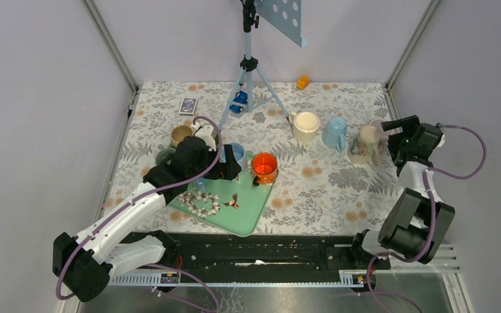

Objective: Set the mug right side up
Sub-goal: Turn over the cup at the corner of the board.

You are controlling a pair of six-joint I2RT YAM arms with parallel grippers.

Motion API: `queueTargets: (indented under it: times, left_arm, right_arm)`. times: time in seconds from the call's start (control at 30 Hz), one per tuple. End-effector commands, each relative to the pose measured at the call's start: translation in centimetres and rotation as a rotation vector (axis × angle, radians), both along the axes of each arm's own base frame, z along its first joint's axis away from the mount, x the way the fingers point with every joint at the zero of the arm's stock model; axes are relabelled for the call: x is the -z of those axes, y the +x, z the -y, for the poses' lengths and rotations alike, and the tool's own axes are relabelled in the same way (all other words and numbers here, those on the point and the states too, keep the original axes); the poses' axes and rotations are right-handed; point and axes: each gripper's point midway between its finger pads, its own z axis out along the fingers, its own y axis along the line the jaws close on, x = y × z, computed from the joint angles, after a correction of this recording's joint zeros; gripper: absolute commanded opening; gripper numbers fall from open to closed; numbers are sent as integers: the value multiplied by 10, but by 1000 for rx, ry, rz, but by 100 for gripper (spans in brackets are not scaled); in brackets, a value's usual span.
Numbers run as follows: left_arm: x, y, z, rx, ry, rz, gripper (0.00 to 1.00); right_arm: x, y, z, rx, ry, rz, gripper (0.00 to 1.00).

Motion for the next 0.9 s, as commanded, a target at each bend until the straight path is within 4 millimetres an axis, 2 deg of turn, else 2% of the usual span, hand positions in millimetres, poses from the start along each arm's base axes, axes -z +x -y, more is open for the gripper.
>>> queueTargets:
  times: [0.0,0.33,0.7,0.87]
  left_arm:
    - [-17,8,2,4,-32,72,99]
    - [-19,6,2,11,-45,77,99]
    - [-21,5,3,18,-53,80,99]
    - [-21,6,4,21,-56,80,99]
  right_arm:
    - [-12,15,-6,-43,49,126,100]
    - [12,7,-16,-58,99,96,100]
    - [15,-7,-33,-99,114,111,100]
    - [14,-13,-50,-127,102,114,100]
